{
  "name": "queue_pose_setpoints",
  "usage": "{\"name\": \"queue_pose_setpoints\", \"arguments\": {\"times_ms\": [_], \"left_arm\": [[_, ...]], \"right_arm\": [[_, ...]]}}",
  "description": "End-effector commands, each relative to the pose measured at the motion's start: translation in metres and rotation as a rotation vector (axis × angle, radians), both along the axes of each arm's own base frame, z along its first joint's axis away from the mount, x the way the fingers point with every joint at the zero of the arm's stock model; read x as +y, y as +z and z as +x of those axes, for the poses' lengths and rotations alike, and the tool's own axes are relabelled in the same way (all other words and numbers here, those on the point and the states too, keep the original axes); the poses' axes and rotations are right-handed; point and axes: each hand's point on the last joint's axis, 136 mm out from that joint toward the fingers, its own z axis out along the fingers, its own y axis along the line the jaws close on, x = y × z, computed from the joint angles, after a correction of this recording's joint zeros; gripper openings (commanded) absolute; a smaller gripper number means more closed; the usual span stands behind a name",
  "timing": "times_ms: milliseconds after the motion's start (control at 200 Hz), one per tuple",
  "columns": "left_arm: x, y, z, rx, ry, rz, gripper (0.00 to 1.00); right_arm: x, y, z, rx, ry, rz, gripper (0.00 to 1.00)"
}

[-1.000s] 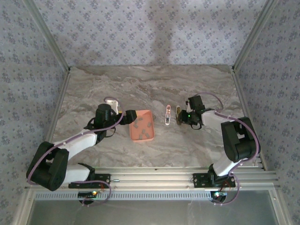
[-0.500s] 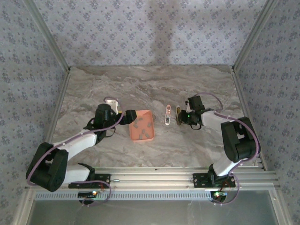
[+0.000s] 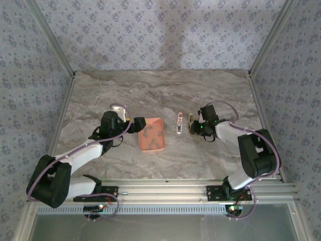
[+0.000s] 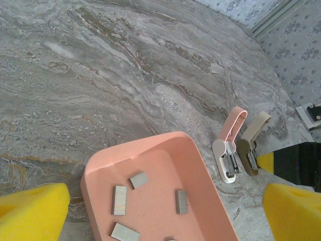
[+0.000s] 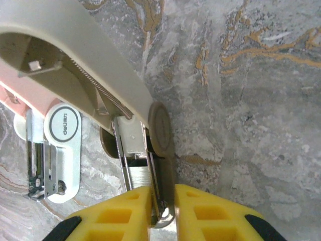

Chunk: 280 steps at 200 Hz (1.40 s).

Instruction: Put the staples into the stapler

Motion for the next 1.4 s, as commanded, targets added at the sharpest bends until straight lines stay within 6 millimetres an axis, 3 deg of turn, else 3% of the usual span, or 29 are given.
{"name": "queue_pose_setpoints", "arguments": {"times_ms": [0, 640, 1164, 1394], "left_arm": [[-0.003, 0.013, -0.002, -0.044, -0.019, -0.009, 0.98], [0.002, 0.015, -0.009, -0.066, -0.016, 0.001, 0.98], [0.002, 0.016, -0.012, -0.068, -0.02, 0.002, 0.98], [0.003, 0.018, -0.014, -0.073, -0.02, -0.002, 0.98]], "right_arm": [[-0.011, -0.02, -0.036, 0.122, -0.005, -0.056, 0.19], [-0.01, -0.02, -0.06, 0.178, 0.024, -0.075, 0.19], [-0.004, -0.02, -0.092, 0.226, 0.063, -0.091, 0.19], [-0.004, -0.011, -0.088, 0.187, 0.057, -0.089, 0.21]]}}
